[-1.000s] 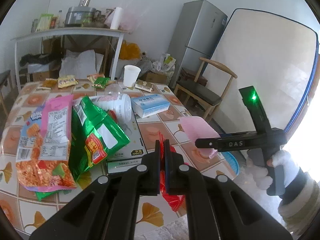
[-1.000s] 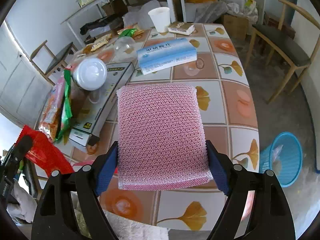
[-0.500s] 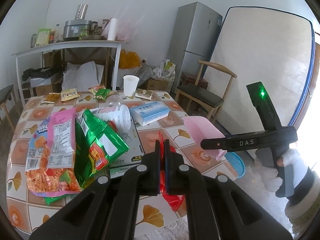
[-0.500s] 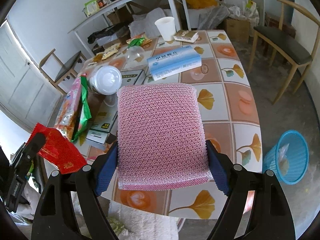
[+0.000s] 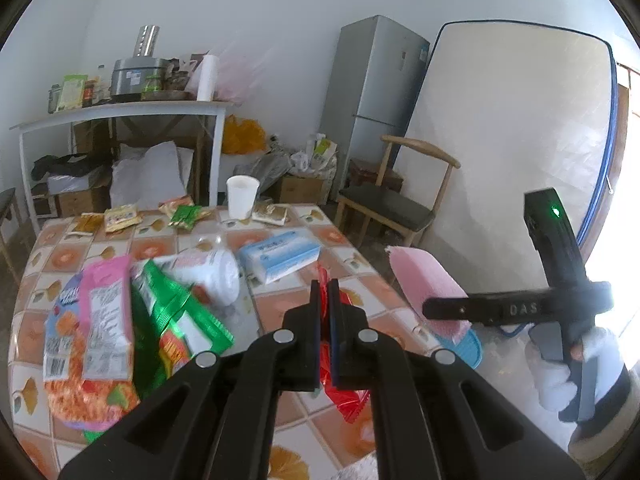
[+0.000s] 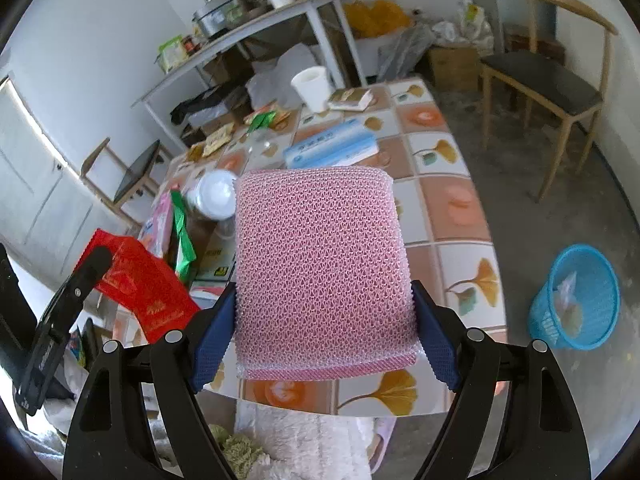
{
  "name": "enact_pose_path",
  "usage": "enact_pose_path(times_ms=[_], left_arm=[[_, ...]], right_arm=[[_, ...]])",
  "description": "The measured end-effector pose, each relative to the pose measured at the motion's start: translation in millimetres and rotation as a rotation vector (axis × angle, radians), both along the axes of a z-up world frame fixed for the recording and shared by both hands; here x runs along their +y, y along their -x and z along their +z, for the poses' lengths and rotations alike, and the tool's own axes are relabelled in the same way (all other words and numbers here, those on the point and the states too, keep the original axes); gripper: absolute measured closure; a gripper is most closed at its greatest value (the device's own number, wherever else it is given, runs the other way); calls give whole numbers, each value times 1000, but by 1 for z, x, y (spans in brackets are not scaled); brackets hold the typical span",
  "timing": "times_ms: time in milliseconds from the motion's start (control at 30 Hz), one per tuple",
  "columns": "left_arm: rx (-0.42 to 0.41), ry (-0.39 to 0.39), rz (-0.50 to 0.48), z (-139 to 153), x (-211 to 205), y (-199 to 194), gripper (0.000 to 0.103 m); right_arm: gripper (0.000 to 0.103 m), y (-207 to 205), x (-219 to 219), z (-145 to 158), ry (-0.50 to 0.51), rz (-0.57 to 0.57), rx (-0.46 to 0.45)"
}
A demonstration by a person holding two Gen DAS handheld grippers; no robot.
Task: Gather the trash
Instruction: 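Lift red wrapper and pink mesh pad off the table with both grippers, then carry both items over the blue wastebasket and open both grippers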
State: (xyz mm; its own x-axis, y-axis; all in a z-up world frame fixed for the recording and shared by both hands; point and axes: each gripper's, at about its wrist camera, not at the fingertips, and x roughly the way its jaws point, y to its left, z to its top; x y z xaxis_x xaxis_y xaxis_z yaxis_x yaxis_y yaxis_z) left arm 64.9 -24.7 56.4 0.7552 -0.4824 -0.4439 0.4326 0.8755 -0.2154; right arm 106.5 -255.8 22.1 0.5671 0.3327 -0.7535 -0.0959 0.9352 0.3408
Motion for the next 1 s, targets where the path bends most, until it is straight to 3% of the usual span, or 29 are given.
enact_pose_path(times_ms=[267,533,867,1000], left_arm=[[2,41,-62,20,-27,-31,100],[65,103,-162,30,-69,-66,100],[284,178,-393,18,-164,-113,100],[350,147,-472,11,-222,-126,100]], right_arm=[[25,11,-38,13,-52,-122,-35],[25,26,-84,11,-129,-247,-51],[25,59,-164,-15,-252,-470,-26],[25,74,-202,-35,-307,-568,-3]])
